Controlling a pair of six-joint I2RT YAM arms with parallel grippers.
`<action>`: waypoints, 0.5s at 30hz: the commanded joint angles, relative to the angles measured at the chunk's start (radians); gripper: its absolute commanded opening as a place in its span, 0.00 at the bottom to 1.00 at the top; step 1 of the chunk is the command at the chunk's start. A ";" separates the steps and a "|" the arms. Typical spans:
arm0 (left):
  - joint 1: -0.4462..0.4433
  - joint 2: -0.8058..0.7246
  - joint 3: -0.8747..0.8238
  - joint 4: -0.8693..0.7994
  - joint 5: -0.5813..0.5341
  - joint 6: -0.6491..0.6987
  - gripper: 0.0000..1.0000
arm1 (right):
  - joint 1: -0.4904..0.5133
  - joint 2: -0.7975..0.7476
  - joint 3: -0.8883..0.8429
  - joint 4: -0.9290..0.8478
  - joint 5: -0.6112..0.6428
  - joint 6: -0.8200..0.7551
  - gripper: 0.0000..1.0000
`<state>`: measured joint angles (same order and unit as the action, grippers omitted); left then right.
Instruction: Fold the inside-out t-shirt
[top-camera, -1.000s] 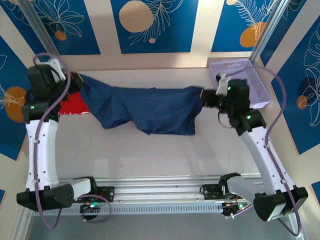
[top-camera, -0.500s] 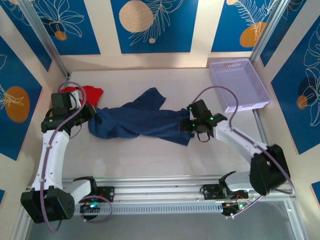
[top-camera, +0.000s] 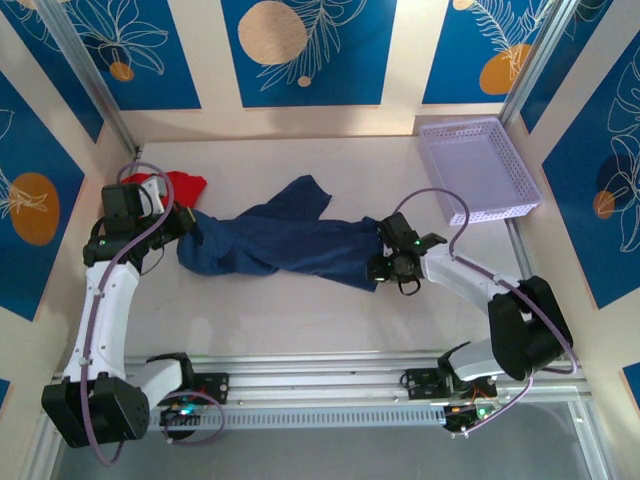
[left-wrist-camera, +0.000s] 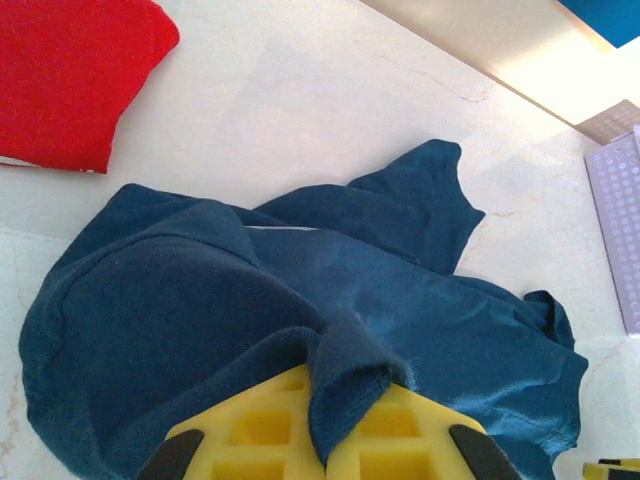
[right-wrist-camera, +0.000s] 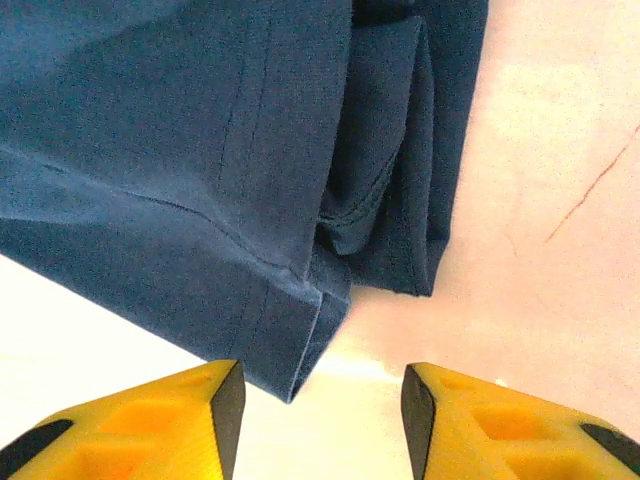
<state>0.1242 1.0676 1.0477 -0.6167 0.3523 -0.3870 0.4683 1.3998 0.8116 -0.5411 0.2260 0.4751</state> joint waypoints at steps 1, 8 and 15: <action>0.013 -0.012 -0.002 0.020 0.032 -0.001 0.00 | -0.018 0.046 0.051 0.035 -0.055 0.002 0.46; 0.013 -0.013 -0.003 0.019 0.031 0.005 0.00 | -0.026 0.121 0.088 0.070 -0.083 -0.030 0.44; 0.012 -0.009 -0.003 0.016 0.031 0.011 0.00 | -0.028 0.153 0.107 0.087 -0.107 -0.043 0.34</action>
<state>0.1242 1.0679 1.0477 -0.6136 0.3595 -0.3862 0.4446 1.5398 0.8928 -0.4660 0.1558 0.4442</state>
